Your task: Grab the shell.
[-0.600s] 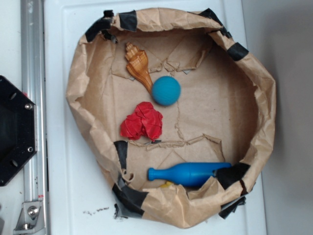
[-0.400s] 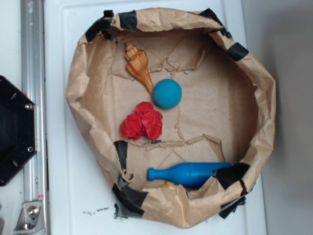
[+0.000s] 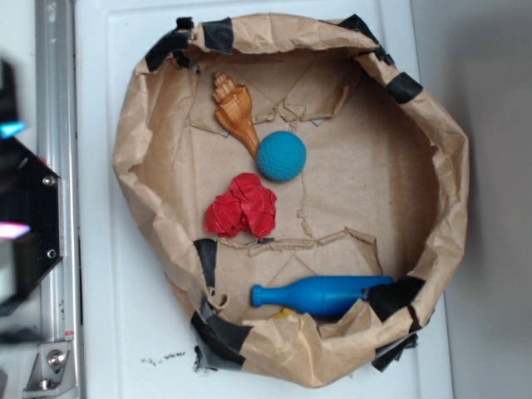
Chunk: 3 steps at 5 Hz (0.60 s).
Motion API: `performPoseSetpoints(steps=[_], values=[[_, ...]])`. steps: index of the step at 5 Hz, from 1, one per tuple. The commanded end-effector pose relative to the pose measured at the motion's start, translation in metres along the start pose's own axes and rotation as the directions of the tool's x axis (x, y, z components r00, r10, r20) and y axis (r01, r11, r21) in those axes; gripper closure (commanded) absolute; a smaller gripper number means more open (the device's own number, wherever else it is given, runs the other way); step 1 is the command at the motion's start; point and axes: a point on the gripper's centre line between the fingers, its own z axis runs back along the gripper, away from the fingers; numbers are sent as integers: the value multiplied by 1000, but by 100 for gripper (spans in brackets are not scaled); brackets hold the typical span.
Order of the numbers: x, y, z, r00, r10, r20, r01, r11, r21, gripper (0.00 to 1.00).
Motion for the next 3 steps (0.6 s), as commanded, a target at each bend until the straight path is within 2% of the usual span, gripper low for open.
performPoseSetpoints(steps=[1,2,3], values=[[49,36,-56,989,-136,-65,137,990,14,0],[62,39,-109,954,-274,-121,278,961,15,0],[62,46,-136,928,-362,-88,365,931,21,0]])
